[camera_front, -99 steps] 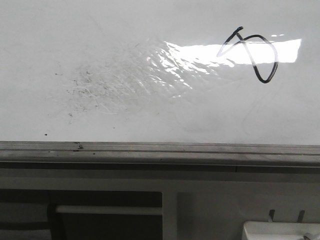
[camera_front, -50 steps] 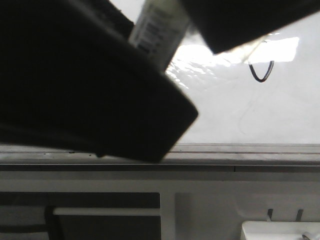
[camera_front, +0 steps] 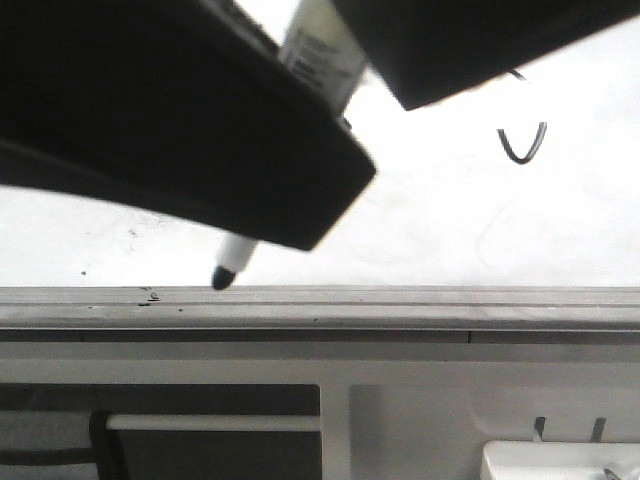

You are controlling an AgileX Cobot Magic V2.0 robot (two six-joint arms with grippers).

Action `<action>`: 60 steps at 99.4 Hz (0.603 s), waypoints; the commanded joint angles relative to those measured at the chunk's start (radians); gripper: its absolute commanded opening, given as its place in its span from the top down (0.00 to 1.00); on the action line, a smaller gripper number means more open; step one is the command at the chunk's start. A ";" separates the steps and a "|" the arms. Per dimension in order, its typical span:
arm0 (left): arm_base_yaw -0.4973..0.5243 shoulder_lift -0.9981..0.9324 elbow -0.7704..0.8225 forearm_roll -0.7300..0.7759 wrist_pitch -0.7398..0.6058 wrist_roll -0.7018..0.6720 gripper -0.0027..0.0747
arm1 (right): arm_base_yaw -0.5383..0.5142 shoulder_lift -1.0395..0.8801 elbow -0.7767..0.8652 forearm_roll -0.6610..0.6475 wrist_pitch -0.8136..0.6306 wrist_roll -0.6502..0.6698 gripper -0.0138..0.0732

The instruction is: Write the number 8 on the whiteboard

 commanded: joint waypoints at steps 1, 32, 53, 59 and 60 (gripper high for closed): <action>-0.028 0.044 -0.017 -0.092 -0.131 -0.051 0.99 | 0.000 -0.005 -0.030 0.051 0.010 0.036 0.86; -0.028 -0.001 -0.013 -0.138 -0.127 -0.051 0.99 | -0.009 -0.020 -0.030 0.045 -0.052 0.118 0.19; -0.021 -0.072 0.049 -0.210 -0.146 -0.051 0.99 | -0.076 -0.125 -0.030 0.045 -0.156 0.118 0.31; -0.015 -0.091 0.077 -0.245 -0.181 -0.051 0.99 | -0.101 -0.163 -0.030 0.045 -0.166 0.118 0.41; -0.013 -0.093 0.084 -0.250 -0.187 -0.051 0.99 | -0.108 -0.172 -0.030 0.045 -0.166 0.118 0.42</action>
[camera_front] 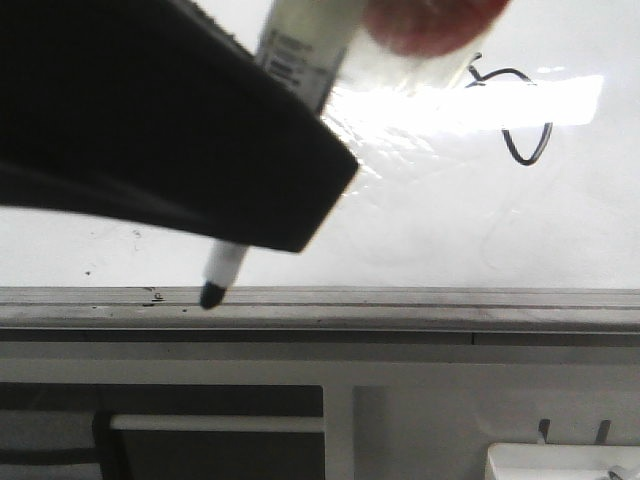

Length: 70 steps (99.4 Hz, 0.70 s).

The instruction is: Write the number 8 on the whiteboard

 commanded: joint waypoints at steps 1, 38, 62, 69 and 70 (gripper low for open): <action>-0.011 -0.026 0.009 -0.137 -0.101 -0.042 0.99 | -0.039 -0.066 -0.030 0.044 -0.059 0.004 0.44; 0.006 0.055 0.108 -0.359 -0.460 -0.042 0.99 | -0.143 -0.272 -0.008 0.040 -0.061 0.006 0.91; 0.008 0.159 0.104 -0.500 -0.714 -0.042 0.99 | -0.143 -0.322 0.016 0.033 -0.058 0.059 0.91; 0.016 0.185 0.088 -0.500 -0.704 -0.042 0.99 | -0.143 -0.324 0.016 0.033 -0.061 0.065 0.91; 0.018 0.188 0.083 -0.500 -0.702 -0.042 0.99 | -0.143 -0.324 0.016 0.033 -0.062 0.067 0.91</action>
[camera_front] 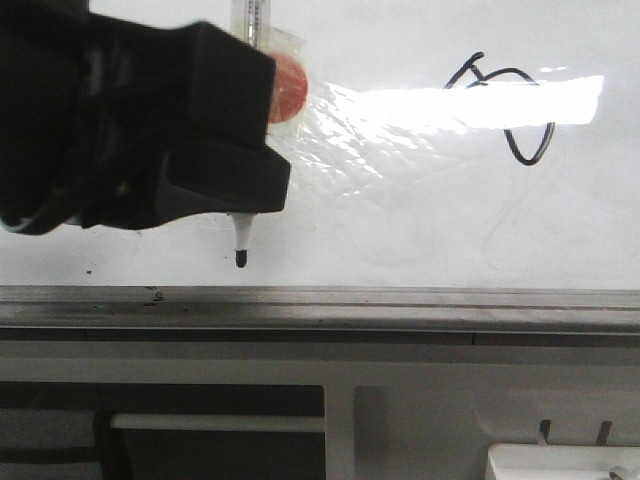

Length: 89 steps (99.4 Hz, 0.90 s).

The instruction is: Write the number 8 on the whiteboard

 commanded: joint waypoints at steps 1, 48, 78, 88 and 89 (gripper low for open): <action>0.012 0.013 -0.054 -0.003 -0.049 -0.009 0.99 | -0.007 0.001 -0.022 0.031 -0.048 0.016 0.91; 0.236 0.157 -0.163 -0.071 0.091 -0.009 0.99 | -0.007 0.001 -0.022 0.035 -0.105 0.049 0.91; 0.255 0.171 -0.165 -0.082 0.085 -0.009 0.96 | -0.007 0.001 -0.022 0.046 -0.131 0.050 0.91; 0.255 0.171 -0.166 -0.082 0.080 -0.009 0.77 | -0.007 0.001 -0.022 0.046 -0.131 0.050 0.91; 0.255 0.171 -0.166 -0.082 0.078 -0.009 0.76 | -0.007 0.001 -0.022 0.046 -0.131 0.050 0.91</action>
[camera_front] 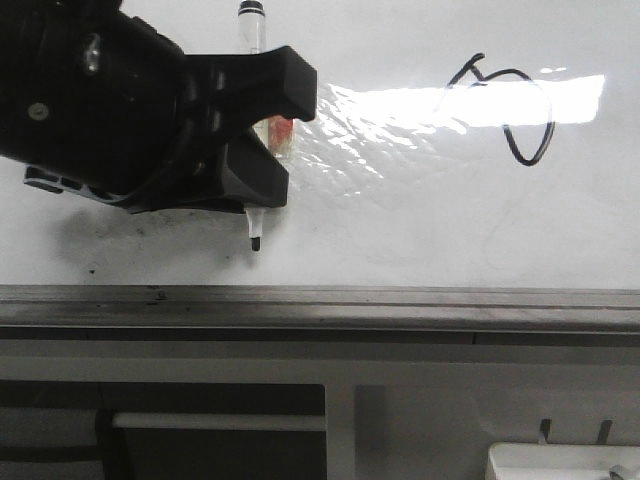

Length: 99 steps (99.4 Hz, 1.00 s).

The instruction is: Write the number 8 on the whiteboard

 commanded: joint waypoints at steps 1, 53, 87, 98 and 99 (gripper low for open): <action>0.016 -0.005 -0.023 -0.007 -0.073 -0.006 0.72 | -0.006 0.003 -0.023 0.041 -0.058 0.002 0.91; 0.012 -0.069 -0.025 -0.007 -0.006 -0.006 0.35 | -0.006 -0.008 -0.023 0.017 -0.039 0.102 0.91; 0.012 -0.374 0.058 -0.002 0.247 -0.006 0.52 | -0.006 -0.193 0.020 -0.536 -0.040 0.485 0.91; 0.012 -0.498 0.114 0.006 0.263 -0.006 0.79 | -0.006 -0.286 0.092 -0.716 -0.040 0.664 0.91; 0.012 -0.506 0.118 0.008 0.263 -0.006 0.83 | -0.006 -0.299 0.109 -0.731 -0.040 0.682 0.91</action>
